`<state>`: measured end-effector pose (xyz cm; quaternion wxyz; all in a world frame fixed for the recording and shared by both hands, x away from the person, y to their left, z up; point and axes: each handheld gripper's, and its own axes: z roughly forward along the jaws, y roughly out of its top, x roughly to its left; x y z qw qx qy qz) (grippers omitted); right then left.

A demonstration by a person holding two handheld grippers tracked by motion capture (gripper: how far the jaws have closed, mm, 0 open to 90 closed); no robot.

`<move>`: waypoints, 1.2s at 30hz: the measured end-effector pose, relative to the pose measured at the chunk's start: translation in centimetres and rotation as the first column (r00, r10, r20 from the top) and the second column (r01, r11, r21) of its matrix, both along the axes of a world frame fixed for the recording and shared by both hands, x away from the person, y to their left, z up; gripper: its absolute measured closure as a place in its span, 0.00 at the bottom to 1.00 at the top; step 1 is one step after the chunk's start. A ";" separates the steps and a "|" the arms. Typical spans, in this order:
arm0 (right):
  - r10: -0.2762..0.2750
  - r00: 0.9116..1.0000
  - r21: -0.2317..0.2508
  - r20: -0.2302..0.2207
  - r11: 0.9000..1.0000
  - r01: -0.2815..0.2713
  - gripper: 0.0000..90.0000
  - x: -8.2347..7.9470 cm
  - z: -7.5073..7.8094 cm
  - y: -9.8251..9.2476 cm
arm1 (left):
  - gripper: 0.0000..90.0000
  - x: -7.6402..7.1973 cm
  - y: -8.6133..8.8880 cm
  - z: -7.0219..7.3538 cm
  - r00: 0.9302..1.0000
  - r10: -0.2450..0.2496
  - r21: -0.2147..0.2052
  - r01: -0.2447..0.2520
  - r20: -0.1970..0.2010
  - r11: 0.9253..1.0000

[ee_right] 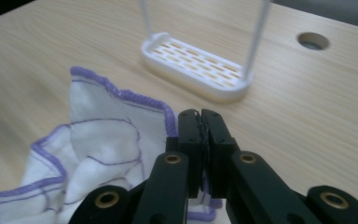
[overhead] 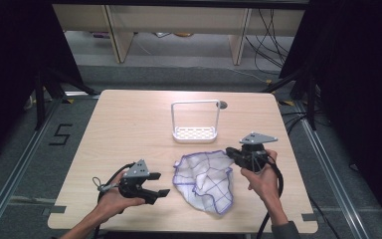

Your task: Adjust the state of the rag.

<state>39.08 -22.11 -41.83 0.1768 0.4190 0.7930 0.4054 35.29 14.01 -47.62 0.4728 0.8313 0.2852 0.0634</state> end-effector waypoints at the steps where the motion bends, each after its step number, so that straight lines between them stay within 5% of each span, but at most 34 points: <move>1: -0.033 0.999 -0.006 0.001 0.999 0.033 0.98 0.5 -0.5 -1.6 | 0.35 1.1 -0.3 0.1 1.000 0.012 0.001 -0.012 0.000 1.000; 4: -0.073 0.997 0.000 -0.011 0.997 0.073 0.98 0.8 -0.9 -2.4 | 0.36 1.8 -0.7 0.2 0.999 0.031 0.004 -0.031 0.019 0.999; 5: -0.104 0.994 0.022 -0.046 0.994 0.105 0.98 0.9 -1.3 -2.8 | 0.36 2.1 -1.1 0.2 0.999 0.020 0.012 -0.021 0.031 1.000; 7: -0.116 0.991 -0.013 -0.065 0.993 0.116 0.98 1.6 -2.2 -4.2 | 0.37 2.2 -2.6 -0.1 0.999 -0.035 0.025 0.034 0.025 0.999; 11: -0.136 0.985 -0.007 -0.107 0.991 0.136 0.98 1.8 -3.4 -4.3 | 0.38 2.3 -4.6 -0.9 0.995 -0.099 0.064 0.098 0.012 0.993; 15: -0.118 0.989 -0.027 -0.088 0.993 0.116 0.98 2.0 -3.4 -4.5 | 0.39 2.1 -6.0 -0.8 0.992 -0.126 0.060 0.125 0.019 0.990; 17: -0.116 0.988 -0.022 -0.101 0.993 0.115 0.98 1.9 -3.3 -4.2 | 0.39 1.6 -7.7 -0.2 0.980 -0.195 0.055 0.192 0.048 0.980; 18: -0.116 0.988 -0.022 -0.101 0.993 0.115 0.98 1.9 -3.3 -4.2 | 0.38 1.6 -7.7 -0.2 0.980 -0.195 0.055 0.192 0.048 0.980; 21: -0.102 0.991 -0.019 -0.088 0.995 0.101 0.97 2.0 -3.4 -4.2 | 0.37 1.7 -9.9 0.0 0.964 -0.252 0.061 0.247 0.089 0.967; 24: -0.105 0.991 -0.020 -0.087 0.994 0.104 0.97 2.1 -3.5 -4.2 | 0.33 2.8 -12.8 -1.2 0.967 -0.246 0.082 0.240 0.065 0.967; 33: -0.114 0.988 -0.023 -0.105 0.993 0.112 0.97 2.0 -3.5 -4.3 | 0.35 3.3 -13.9 -1.9 0.972 -0.230 0.107 0.225 0.041 0.968; 36: -0.094 0.991 -0.020 -0.098 0.996 0.092 0.97 2.1 -3.6 -4.2 | 0.43 3.5 -14.5 -2.6 0.972 -0.234 0.130 0.228 0.034 0.965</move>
